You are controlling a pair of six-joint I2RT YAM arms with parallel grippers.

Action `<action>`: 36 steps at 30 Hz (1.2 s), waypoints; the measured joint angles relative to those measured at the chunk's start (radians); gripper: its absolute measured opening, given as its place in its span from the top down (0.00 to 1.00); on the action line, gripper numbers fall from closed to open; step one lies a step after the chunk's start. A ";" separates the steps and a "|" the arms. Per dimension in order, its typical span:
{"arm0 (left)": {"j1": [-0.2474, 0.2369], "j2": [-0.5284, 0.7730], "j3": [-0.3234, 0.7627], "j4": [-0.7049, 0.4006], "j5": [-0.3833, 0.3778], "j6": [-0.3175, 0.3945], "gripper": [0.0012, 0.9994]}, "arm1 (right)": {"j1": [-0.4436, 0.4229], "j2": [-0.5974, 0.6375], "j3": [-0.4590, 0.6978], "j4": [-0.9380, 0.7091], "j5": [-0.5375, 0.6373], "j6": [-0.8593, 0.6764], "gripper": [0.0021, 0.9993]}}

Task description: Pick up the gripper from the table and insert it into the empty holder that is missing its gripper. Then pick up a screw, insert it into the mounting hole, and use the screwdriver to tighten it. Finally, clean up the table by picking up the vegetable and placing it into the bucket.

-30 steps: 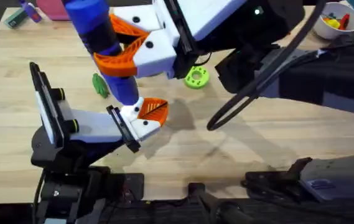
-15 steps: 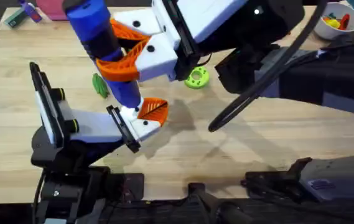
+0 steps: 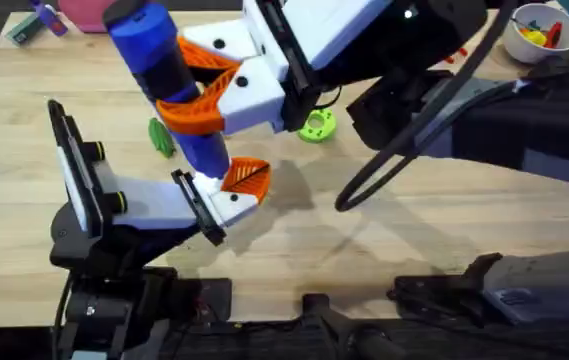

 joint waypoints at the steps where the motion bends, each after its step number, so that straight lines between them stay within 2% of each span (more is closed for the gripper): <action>1: 0.000 0.000 0.000 0.000 0.001 0.000 0.99 | 0.000 -0.004 0.000 -0.013 0.000 -0.006 0.98; 24: 0.000 0.000 0.000 0.000 0.003 0.000 0.99 | 0.000 -0.008 0.000 -0.031 -0.001 -0.037 0.98; 31: 0.000 0.000 0.000 0.000 0.003 0.001 0.99 | -0.005 -0.009 -0.001 0.094 -0.001 0.005 0.98; 36: 0.000 0.000 0.000 0.000 0.003 0.001 0.99 | -0.028 -0.009 0.009 0.093 -0.001 0.051 0.98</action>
